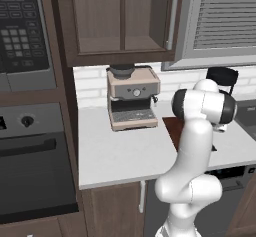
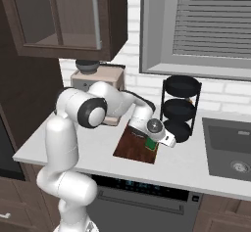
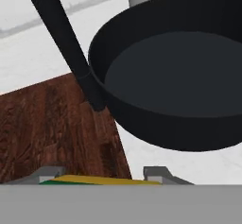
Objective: Pick up the sponge from the counter and clean the cutting board by briefly scrubbing or pressing down on the cutting board. Once finished, release the sponge.
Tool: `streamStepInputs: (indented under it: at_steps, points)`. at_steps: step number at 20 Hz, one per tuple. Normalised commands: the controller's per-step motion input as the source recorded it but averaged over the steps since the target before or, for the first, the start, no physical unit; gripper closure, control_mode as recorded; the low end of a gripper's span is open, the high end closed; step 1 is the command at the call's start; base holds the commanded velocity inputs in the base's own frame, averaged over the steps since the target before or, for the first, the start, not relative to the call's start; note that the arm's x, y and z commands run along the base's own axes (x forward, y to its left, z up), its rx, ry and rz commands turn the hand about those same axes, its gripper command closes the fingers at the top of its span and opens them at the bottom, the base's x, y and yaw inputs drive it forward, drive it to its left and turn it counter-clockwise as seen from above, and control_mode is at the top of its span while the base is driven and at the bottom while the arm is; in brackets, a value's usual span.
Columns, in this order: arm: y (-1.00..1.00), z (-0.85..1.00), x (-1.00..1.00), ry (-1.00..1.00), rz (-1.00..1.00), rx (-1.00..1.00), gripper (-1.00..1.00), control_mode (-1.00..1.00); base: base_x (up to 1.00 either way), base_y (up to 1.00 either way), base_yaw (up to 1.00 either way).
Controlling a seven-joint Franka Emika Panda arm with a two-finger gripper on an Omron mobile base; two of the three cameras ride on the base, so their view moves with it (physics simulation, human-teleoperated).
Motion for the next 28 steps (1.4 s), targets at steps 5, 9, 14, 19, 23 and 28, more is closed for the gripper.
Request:
streamStepInputs:
  at_steps: [5,9,14,19,23,28]
  points:
    - [0.83,-0.09,-0.12,0.03,0.0,0.0,1.0,-1.0,0.0,0.0,0.0]
    - [0.82,-0.32,-0.11,0.0,0.0,0.0,1.0,-1.0,0.0,0.0,0.0]
    - [0.77,-0.66,-0.08,0.0,0.0,0.01,1.0,-1.0,0.0,0.0,0.0]
    - [0.88,-0.52,-0.8,0.04,0.0,0.14,1.0,-1.0,0.0,0.0,0.0]
    - [0.97,-0.58,-0.54,0.05,0.0,0.14,1.0,-1.0,0.0,0.0,0.0]
    - [1.0,-0.88,-0.19,0.02,0.0,0.02,1.0,-1.0,0.0,0.0,0.0]
